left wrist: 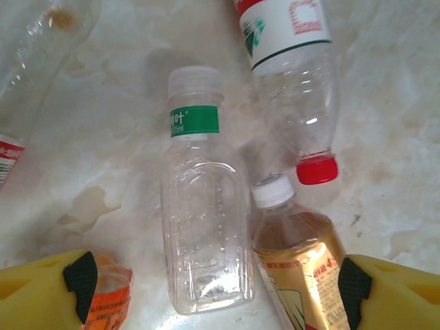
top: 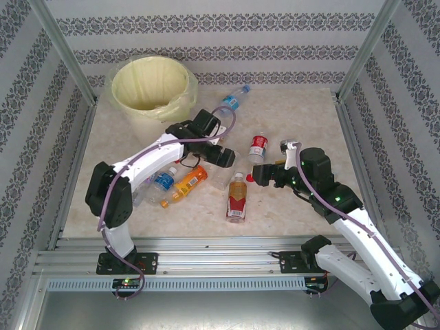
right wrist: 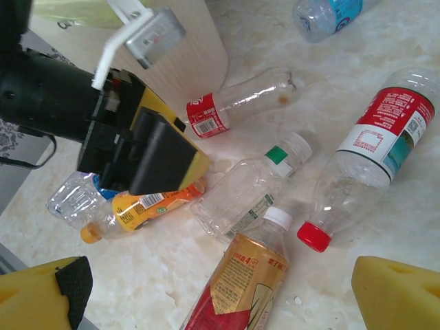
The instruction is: Put the plastic bottles in the bin
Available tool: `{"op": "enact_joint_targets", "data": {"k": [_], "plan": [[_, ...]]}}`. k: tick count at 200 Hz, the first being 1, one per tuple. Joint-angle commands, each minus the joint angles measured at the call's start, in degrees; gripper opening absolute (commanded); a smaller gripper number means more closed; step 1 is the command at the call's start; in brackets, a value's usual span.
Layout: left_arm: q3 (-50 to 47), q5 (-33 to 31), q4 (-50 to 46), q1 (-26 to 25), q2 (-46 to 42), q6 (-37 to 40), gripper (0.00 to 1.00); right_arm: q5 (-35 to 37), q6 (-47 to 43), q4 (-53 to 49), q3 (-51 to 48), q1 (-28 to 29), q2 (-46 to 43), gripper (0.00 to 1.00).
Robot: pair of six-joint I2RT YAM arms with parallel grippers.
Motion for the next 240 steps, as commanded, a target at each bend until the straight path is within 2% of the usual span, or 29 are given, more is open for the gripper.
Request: {"op": "enact_joint_targets", "data": {"k": [1,44,158,240], "plan": [[2.5,-0.7,-1.0,-0.9,2.3,-1.0,0.91,0.6,0.5,1.2,-0.9,0.4,-0.4,0.97],[4.1,-1.4,-2.5,-1.5,7.6,0.1,0.91,0.7,0.4,0.7,-1.2,0.4,-0.5,0.97],[5.7,-2.3,-5.5,-3.6,15.0,1.2,0.78,0.8,0.3,1.4,-1.7,0.3,0.5,0.97],[6.7,-8.7,-10.3,-5.4,16.6,2.7,0.74,0.4,0.1,2.0,-1.6,0.3,1.3,0.97]]}}
